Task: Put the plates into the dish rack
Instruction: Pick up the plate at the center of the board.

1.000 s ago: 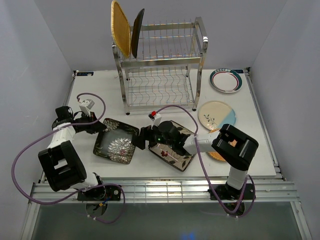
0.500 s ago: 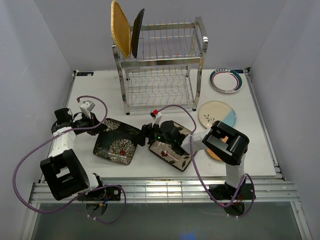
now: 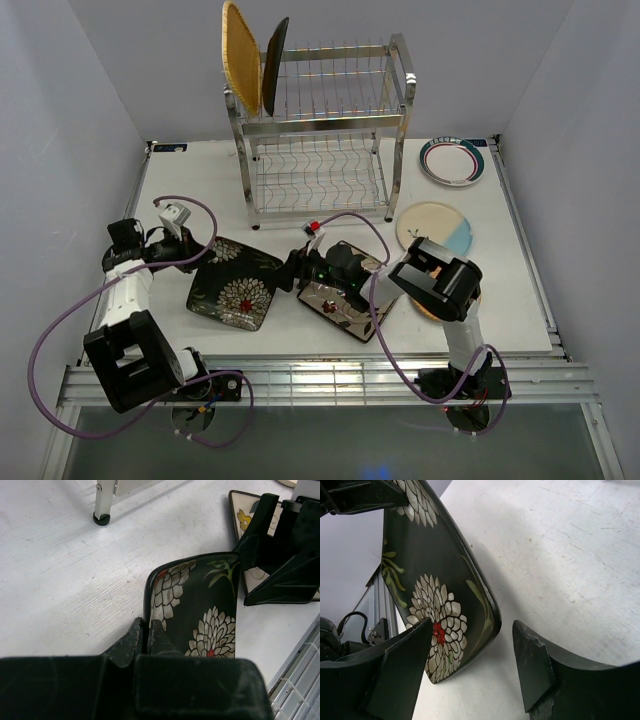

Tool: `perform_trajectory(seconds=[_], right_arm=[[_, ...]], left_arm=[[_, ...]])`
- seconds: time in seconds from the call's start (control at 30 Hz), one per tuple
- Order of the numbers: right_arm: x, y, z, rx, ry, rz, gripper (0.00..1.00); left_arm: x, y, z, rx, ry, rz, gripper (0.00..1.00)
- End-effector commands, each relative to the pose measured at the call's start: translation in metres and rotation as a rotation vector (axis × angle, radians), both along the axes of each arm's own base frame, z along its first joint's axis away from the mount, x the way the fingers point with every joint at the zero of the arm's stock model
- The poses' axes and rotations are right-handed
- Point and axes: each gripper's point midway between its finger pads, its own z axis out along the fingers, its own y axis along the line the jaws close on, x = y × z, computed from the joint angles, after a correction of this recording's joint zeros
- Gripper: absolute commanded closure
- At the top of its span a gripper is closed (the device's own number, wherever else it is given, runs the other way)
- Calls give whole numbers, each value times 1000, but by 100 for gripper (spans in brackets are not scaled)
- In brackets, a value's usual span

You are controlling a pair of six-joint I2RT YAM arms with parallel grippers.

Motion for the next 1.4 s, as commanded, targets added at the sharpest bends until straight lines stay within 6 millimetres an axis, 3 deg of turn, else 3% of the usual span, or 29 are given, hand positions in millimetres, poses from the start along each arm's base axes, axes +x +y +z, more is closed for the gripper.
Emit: perform_trajectory(seconds=[0.0,0.57,0.77,0.9,1.17,1.2,1.23,1.27,1.37], right_arm=[[-5,6,27,129,-61,56,30],[-6,11,26,169,-69,75,51],[-7,6,31,180,-78,62,71],[-7,0,35,202,-98,45,92],[-8,-5,39,231,-116,34,92],[-8,-6,39,232,-118,32,92],[-8,-7,40,234,-121,29,92],[-8,-7,42,236,-124,23,92],[-9,-10,42,239,-130,18,92]], left_arm=[[-4,-15,29,-77,-102,-75,100],[-15,-25,40,-94,-154,-126,100],[-18,-27,42,-89,-172,-137,100],[-17,-27,40,-98,-157,-140,100],[-17,-26,39,-104,-149,-147,99],[-17,-26,39,-104,-146,-146,91],[-17,-27,38,-106,-142,-146,72],[-16,-26,37,-110,-132,-143,64],[-15,-26,35,-117,-119,-147,51]])
